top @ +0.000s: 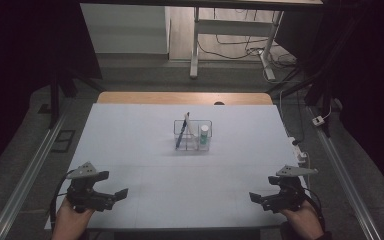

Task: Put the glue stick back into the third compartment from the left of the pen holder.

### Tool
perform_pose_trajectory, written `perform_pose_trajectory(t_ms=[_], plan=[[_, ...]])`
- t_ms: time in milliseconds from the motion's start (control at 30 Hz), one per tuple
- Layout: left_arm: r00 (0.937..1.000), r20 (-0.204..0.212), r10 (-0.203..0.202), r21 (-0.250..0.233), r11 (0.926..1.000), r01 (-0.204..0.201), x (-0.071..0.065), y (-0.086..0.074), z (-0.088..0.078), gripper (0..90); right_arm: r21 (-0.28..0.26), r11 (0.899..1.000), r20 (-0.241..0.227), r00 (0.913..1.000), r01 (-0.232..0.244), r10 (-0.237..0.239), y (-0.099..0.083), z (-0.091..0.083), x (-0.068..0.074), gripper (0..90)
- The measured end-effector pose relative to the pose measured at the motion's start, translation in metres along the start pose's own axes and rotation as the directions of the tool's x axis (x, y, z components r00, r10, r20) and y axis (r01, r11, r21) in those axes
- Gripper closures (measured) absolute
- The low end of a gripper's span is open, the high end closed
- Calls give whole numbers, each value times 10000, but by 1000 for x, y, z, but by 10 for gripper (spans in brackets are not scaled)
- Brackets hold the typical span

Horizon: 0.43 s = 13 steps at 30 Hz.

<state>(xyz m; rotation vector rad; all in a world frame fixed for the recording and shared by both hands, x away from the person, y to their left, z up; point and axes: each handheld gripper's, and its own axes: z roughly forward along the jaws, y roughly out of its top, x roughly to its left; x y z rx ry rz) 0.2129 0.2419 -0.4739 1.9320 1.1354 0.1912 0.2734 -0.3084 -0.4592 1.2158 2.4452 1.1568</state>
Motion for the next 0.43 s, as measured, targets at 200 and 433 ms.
perform_pose_trajectory(t_ms=[200,433], plan=[[9985,-530,-126,350,9993,144,-1,-16,-10,1,43,10000,30,10000,12,-12,0,0,0,0],[9964,-851,-25,530,9986,71,-4,-18,-11,5,81,9999,86,9999,58,-59,0,0,1,0]])
